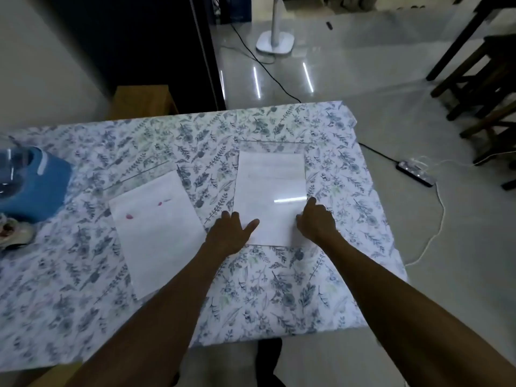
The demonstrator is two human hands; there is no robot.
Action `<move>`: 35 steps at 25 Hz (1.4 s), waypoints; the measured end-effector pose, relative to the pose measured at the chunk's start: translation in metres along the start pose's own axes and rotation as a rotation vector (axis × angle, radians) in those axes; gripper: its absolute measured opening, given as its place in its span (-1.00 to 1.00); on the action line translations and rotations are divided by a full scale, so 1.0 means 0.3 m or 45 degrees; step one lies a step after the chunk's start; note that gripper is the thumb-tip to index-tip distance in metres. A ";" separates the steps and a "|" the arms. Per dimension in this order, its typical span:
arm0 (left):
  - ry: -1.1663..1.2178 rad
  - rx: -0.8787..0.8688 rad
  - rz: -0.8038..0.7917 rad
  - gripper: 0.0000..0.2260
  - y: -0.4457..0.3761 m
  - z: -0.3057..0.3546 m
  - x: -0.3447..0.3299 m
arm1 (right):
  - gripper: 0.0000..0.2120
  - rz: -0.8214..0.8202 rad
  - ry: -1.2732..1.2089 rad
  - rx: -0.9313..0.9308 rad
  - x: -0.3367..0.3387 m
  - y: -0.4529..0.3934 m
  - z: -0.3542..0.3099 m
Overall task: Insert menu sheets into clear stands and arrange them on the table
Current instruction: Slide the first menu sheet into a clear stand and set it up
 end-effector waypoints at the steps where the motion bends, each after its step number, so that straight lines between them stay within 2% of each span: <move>1: 0.044 0.020 0.052 -0.26 -0.006 0.001 0.006 | -0.54 -0.011 -0.033 -0.014 0.001 -0.004 0.005; 3: 0.180 0.080 0.127 -0.27 -0.010 -0.011 0.023 | -0.54 -0.037 -0.108 -0.032 -0.003 -0.004 0.005; 6: 0.347 0.120 0.135 -0.29 -0.005 -0.031 0.038 | -0.60 -0.074 -0.212 -0.088 -0.011 0.014 0.010; 11: 0.467 0.082 0.233 -0.32 0.100 -0.081 0.072 | -0.64 -0.004 -0.390 -0.116 0.016 0.125 0.018; 15: 0.566 0.038 0.334 -0.32 0.237 -0.109 0.116 | -0.68 0.025 -0.755 -0.148 0.055 0.250 0.033; 17: 0.605 -0.013 0.368 -0.39 0.321 -0.123 0.131 | -0.69 0.035 -0.906 -0.177 0.074 0.320 0.047; 21: 0.666 -0.112 0.377 -0.52 0.464 -0.141 0.128 | -0.74 0.053 -0.992 -0.186 0.111 0.493 0.068; 26: 0.669 -0.246 0.455 -0.71 0.580 -0.137 0.152 | -0.95 -0.069 -1.472 -0.361 0.111 0.615 0.107; 30: 0.693 -0.340 0.547 -0.82 0.619 -0.111 0.220 | -0.71 -0.257 -1.518 -0.338 0.180 0.604 0.079; 35: 0.694 -0.441 0.605 -0.73 0.576 -0.033 0.372 | -0.83 -0.250 -1.418 -0.206 0.333 0.507 0.002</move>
Point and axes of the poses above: each hand's wrist, its own y-axis away from the middle knuckle, its own x-axis out of the back of the hand, z = x × y, the point moved 7 cm from there along -y, towards the middle knuckle, and after that the axes turned 4 degrees about -x, right-handed, at the moved point
